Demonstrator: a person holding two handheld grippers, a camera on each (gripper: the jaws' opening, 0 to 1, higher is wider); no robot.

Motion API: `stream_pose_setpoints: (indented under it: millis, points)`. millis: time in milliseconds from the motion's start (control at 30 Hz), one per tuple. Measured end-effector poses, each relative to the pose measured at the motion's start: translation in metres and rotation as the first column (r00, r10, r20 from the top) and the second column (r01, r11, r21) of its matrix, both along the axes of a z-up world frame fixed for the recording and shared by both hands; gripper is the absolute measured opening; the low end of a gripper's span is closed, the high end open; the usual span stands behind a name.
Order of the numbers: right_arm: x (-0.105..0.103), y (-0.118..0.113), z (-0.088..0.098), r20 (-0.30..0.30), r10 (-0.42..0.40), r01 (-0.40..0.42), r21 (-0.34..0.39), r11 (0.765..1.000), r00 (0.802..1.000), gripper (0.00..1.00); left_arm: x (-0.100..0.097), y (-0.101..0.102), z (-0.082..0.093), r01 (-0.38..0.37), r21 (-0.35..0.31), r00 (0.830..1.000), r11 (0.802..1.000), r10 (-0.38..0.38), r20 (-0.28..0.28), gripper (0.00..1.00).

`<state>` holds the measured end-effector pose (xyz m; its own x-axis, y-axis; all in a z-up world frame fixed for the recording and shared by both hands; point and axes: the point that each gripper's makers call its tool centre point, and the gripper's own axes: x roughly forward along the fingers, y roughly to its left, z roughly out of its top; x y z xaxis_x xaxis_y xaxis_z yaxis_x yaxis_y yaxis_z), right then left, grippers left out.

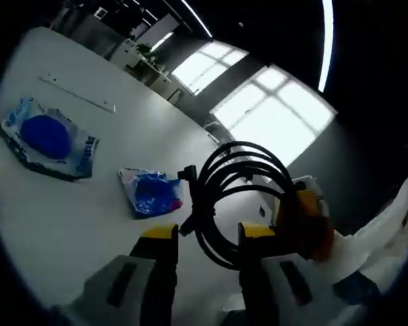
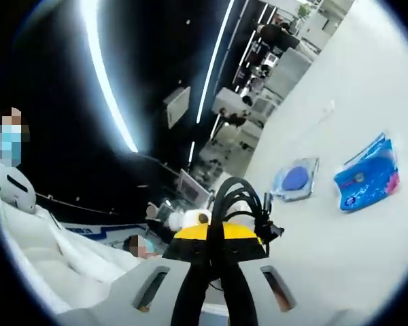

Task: Arrange the tabletop items into an orderly group along one side of the table until the central work area is clear of visible clutter.

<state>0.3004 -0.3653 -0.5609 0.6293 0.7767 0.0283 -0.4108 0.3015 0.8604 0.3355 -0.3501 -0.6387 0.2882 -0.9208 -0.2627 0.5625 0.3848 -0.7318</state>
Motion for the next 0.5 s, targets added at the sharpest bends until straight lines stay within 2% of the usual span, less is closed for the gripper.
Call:
stream_pose_setpoints:
  millis: [33,67,133,200,400,500]
  points:
    - [0.000,-0.003,-0.008,-0.026,-0.020,0.019,-0.020,1.000,0.999,0.01,-0.005,-0.003,0.006,0.053,-0.029,0.998,0.998,-0.052,0.030,0.08]
    - [0.001,-0.003,-0.009,-0.024,-0.025,0.025,-0.012,1.000,0.999,0.01,-0.002,0.000,0.000,0.019,0.013,1.000,1.000,-0.020,0.012,0.08]
    - [0.000,-0.007,-0.014,-0.055,-0.050,0.050,0.014,0.999,0.997,0.01,-0.010,-0.001,-0.001,0.046,0.029,0.999,0.998,-0.047,0.013,0.08]
    - [-0.004,-0.010,-0.019,-0.062,-0.057,0.058,0.004,0.998,0.996,0.01,-0.011,-0.001,-0.004,0.053,0.059,0.998,0.997,-0.055,0.029,0.08]
    - [-0.004,-0.019,-0.039,-0.086,-0.122,0.113,-0.102,0.988,0.989,0.00,-0.012,0.003,-0.016,0.060,0.132,0.998,0.990,-0.062,0.011,0.06]
    - [-0.003,-0.022,-0.054,-0.084,-0.145,0.123,-0.221,0.968,0.986,0.00,-0.013,0.005,-0.027,0.073,0.197,0.997,0.978,-0.075,0.000,0.06]
